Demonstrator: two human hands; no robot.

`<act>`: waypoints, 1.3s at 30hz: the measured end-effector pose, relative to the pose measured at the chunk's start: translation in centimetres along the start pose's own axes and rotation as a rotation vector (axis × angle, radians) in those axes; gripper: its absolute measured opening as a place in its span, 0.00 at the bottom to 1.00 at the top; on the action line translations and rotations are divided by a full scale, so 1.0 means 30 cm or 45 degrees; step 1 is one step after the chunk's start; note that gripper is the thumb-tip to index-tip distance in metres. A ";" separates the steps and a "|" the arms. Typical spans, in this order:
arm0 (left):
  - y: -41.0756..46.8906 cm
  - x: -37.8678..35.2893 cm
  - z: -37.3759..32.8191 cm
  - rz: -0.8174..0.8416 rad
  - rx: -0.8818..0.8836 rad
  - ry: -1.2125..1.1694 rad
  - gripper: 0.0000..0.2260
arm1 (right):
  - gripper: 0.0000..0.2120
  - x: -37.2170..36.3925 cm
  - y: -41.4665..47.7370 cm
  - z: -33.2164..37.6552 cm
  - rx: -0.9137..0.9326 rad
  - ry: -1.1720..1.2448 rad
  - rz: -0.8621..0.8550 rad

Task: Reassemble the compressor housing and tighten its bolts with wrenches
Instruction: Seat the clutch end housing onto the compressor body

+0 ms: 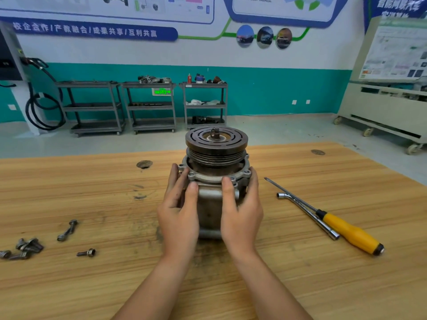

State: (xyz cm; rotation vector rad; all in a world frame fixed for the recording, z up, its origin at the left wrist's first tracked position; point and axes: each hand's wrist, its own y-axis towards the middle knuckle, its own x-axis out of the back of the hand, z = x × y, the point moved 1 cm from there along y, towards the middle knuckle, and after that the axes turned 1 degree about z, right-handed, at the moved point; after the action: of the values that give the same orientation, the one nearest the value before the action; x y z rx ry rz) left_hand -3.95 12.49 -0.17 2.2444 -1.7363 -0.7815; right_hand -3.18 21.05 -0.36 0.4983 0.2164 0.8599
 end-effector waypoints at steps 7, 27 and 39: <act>-0.006 0.000 0.002 -0.033 -0.039 0.025 0.15 | 0.33 0.005 0.002 -0.001 0.022 -0.072 -0.008; 0.011 0.014 0.015 0.020 -0.017 -0.011 0.18 | 0.37 -0.013 -0.004 -0.023 -0.068 0.030 -0.055; 0.088 0.056 -0.003 -0.066 0.269 0.066 0.12 | 0.32 0.035 0.035 -0.038 -0.166 0.230 0.117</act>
State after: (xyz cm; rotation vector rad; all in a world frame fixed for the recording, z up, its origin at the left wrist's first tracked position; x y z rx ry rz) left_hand -5.83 10.13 0.65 2.4301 -1.8198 -0.5671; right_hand -3.62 22.81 -0.80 0.3103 0.3024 1.0030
